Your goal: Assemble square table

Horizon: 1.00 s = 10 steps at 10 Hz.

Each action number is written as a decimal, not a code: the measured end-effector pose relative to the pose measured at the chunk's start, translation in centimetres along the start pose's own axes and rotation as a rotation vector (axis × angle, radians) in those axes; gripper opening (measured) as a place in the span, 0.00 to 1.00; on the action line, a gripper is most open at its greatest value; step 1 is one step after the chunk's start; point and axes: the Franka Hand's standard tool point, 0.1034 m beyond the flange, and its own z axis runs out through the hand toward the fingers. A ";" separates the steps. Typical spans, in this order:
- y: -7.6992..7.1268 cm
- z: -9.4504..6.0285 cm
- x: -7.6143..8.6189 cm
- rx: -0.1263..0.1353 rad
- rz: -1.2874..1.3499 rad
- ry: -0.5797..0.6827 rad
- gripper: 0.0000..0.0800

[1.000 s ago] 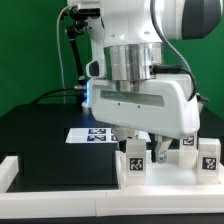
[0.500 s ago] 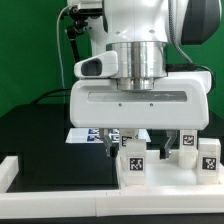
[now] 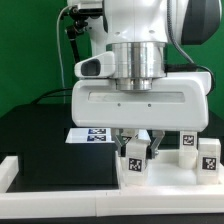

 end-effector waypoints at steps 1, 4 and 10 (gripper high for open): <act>0.1 0.0 0.0 0.000 0.126 0.000 0.36; 0.5 0.0 0.0 0.004 0.602 -0.043 0.36; 0.6 0.1 0.2 0.021 1.364 -0.161 0.36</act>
Offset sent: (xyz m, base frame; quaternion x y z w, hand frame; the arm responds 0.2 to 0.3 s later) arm -0.0024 -0.0082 0.0017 -0.0184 -0.0626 0.4070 0.9111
